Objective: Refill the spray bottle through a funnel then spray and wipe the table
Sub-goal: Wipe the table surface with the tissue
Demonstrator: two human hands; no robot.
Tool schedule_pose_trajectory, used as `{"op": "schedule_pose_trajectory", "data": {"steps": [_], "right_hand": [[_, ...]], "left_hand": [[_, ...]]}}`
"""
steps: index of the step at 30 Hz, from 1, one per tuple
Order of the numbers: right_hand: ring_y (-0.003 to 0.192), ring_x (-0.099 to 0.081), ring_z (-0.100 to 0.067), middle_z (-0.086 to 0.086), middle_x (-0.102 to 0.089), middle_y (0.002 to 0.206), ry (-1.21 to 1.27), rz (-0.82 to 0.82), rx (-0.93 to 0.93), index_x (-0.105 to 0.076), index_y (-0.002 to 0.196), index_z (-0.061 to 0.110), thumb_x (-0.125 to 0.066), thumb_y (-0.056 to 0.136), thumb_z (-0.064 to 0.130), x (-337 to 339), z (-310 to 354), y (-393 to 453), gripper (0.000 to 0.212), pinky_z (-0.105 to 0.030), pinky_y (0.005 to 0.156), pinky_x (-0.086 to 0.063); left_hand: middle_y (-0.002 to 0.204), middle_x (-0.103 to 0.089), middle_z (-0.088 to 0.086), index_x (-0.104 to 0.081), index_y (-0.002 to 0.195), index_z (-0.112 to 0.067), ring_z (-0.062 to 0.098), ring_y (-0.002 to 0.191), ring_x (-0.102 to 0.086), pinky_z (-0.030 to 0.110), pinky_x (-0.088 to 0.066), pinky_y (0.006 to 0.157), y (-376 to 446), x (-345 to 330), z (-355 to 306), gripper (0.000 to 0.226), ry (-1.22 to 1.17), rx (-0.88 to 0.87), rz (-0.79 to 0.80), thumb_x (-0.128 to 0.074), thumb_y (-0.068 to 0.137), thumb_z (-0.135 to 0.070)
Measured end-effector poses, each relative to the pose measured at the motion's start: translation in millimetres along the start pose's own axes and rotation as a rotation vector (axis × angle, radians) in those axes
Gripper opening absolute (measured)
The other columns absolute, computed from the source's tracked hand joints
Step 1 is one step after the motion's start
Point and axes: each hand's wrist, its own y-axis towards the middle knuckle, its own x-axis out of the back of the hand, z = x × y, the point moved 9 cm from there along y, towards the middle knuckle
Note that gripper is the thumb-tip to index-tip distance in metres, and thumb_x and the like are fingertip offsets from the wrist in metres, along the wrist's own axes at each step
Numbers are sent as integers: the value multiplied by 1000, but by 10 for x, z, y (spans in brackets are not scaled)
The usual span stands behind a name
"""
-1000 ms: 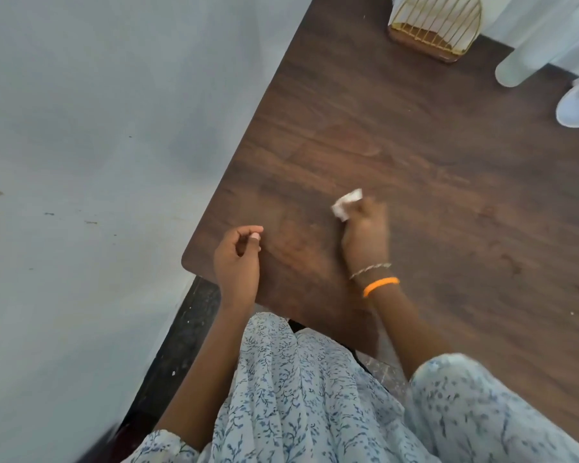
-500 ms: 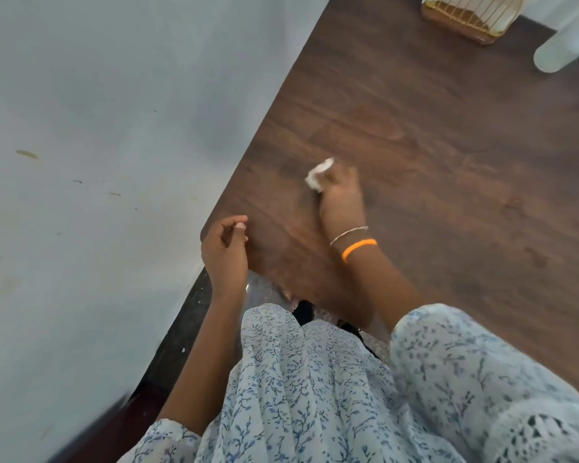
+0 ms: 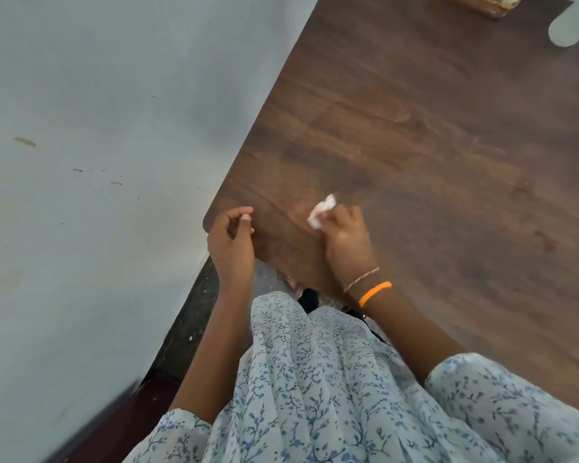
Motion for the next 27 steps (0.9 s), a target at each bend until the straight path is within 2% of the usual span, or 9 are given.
{"op": "schedule_pose_trajectory", "data": {"steps": [3,6,9,11,12,17,19,22,27], "right_hand": [[81,-44,-22,-8,-65,91,75,232,311,-65,99,8,-50,85,13,-238,590,-541,21,-30,48,-49],[82,-47,-23,-5,-66,95,101,237,431,-69,96,7,-57,86,14,-148,506,-462,17,-32,55,-48],[85,-48,-30,-12,-64,96,39,-19,63,-72,93,5,-54,87,9,178,-320,118,19,-36,75,-42],[86,-56,-38,-21,-64,92,-15,-78,-273,-72,96,4,-56,80,-4,339,-887,449,23,-38,78,-47],[83,-59,-40,-22,-64,89,18,-118,-319,-72,93,3,-58,75,-7,358,-928,558,24,-41,76,-50],[75,-59,-33,-11,-66,90,82,194,222,-71,81,10,-56,82,13,-119,164,587,16,-33,57,-54],[78,-60,-31,-7,-68,93,58,220,300,-73,86,16,-66,79,10,-137,-21,575,11,-29,62,-49],[88,-64,-36,-13,-69,93,52,-38,12,-73,90,13,-67,76,2,281,-926,899,18,-31,81,-46],[105,-54,-34,-16,-61,112,-92,-284,-761,-71,105,9,-49,85,7,918,-2212,780,30,-29,86,-39]], "left_hand": [[84,-66,-11,-68,89,-21,3,66,-56,25,-51,76,-7,16,19,19,-8,4,-16,-56,90,-7],[82,-65,-9,-68,89,-21,2,65,-55,23,-49,74,-56,-49,-5,18,-4,4,5,-56,90,-7],[83,-65,-7,-67,90,-22,3,67,-56,19,-48,72,-161,-183,-33,17,27,-9,62,-56,91,-9],[85,-65,-8,-67,91,-23,4,70,-57,20,-48,74,-244,-278,-47,16,47,-21,94,-56,91,-11],[86,-65,-8,-67,91,-24,4,71,-58,20,-48,75,-279,-326,-54,16,53,-26,108,-56,91,-12],[86,-66,-9,-66,89,-26,5,70,-57,20,-46,74,-306,-486,-186,20,39,-77,129,-56,91,-10],[86,-66,-8,-66,88,-28,4,69,-57,22,-46,75,-267,-541,-226,21,46,-92,142,-56,91,-10],[88,-67,-6,-66,88,-29,4,70,-59,25,-49,77,-240,-679,-258,21,79,-99,198,-56,91,-11],[88,-66,-6,-66,86,-32,6,74,-60,24,-48,76,-256,-1007,-337,23,109,-117,319,-57,91,-12]]}}
